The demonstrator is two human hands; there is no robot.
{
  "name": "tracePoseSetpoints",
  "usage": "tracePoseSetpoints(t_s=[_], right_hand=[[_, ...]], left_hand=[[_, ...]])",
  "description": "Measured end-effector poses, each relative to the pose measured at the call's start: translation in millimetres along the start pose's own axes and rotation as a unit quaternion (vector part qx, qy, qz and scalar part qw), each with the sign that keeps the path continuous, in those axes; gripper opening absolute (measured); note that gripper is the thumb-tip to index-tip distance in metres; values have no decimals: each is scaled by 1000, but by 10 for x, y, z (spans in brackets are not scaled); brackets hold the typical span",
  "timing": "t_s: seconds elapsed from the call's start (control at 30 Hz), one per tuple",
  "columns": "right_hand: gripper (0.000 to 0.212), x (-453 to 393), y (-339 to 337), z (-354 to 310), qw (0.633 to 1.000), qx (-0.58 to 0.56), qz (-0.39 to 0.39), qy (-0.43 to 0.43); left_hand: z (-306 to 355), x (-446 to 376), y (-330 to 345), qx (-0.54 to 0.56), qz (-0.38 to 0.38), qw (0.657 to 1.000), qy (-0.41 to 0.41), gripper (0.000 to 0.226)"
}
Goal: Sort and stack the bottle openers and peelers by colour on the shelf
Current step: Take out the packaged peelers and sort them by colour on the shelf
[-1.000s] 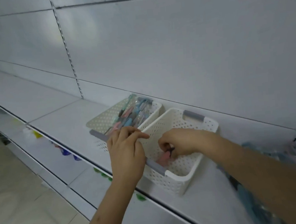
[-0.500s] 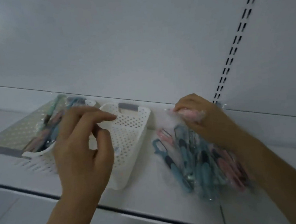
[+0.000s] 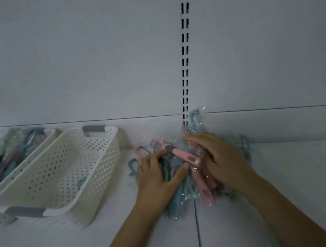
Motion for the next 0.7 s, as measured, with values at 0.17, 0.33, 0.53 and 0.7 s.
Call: tracePoseSetpoints(t_s=[0.17,0.33,0.53,0.7], right_hand=[[8,152,-191,126,992,78,82,51],[46,184,-94,192,983,137,-16,121],[33,117,-90,416,982,89,-77,147],[11,191,-303,708,978,-19,-15,207]], left_hand=[[-36,-40,34,2,10,999,-48,65],[51,-208,-25,8,-28,982,-187,108],[280,-205,-70,66,16,976,-205,50],[679,22,-201,102,115,983,-104,16]])
Point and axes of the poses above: each hand's wrist, its own x-axis away from the middle knuckle, its own y-axis out of the palm, z = x × y, the point moved 8 cm from there along -x, towards the middle knuckle, and after that the axes turned 4 degrees about -z, right-handed, at the moved point
